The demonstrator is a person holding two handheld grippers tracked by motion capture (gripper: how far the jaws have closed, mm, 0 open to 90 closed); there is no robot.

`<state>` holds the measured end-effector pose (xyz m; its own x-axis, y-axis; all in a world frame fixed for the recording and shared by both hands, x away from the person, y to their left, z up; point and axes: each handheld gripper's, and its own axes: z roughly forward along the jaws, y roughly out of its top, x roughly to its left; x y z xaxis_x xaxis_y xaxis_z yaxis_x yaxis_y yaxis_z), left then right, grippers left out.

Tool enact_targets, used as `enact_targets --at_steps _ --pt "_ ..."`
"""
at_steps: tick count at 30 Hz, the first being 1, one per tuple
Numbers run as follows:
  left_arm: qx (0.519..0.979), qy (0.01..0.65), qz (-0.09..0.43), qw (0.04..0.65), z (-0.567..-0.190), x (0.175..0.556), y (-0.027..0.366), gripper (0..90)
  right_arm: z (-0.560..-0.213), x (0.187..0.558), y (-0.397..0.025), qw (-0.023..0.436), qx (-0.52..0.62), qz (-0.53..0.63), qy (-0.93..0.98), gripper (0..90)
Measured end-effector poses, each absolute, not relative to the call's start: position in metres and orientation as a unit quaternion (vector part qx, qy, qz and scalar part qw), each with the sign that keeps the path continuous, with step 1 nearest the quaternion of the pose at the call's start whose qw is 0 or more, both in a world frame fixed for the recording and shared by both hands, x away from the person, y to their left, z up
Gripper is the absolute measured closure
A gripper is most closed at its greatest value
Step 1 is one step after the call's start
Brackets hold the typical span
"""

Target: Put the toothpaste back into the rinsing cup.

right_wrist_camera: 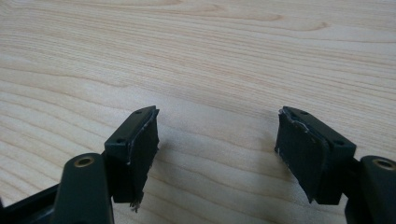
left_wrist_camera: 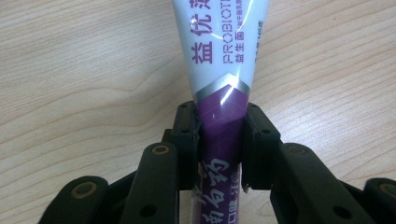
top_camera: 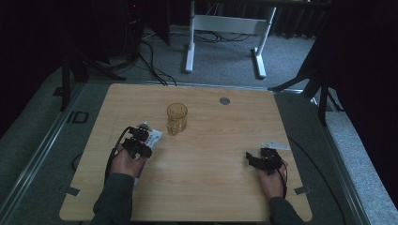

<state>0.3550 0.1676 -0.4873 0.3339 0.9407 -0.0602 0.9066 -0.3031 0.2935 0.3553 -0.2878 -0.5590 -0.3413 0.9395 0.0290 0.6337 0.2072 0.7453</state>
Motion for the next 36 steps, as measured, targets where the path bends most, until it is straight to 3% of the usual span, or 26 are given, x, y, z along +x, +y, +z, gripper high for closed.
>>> enact_targets --at_steps 36 --pt "0.794 0.567 0.095 0.199 -0.468 0.351 0.169 70.5 -0.559 0.355 -0.288 0.223 0.528 0.342 0.744 29.4"
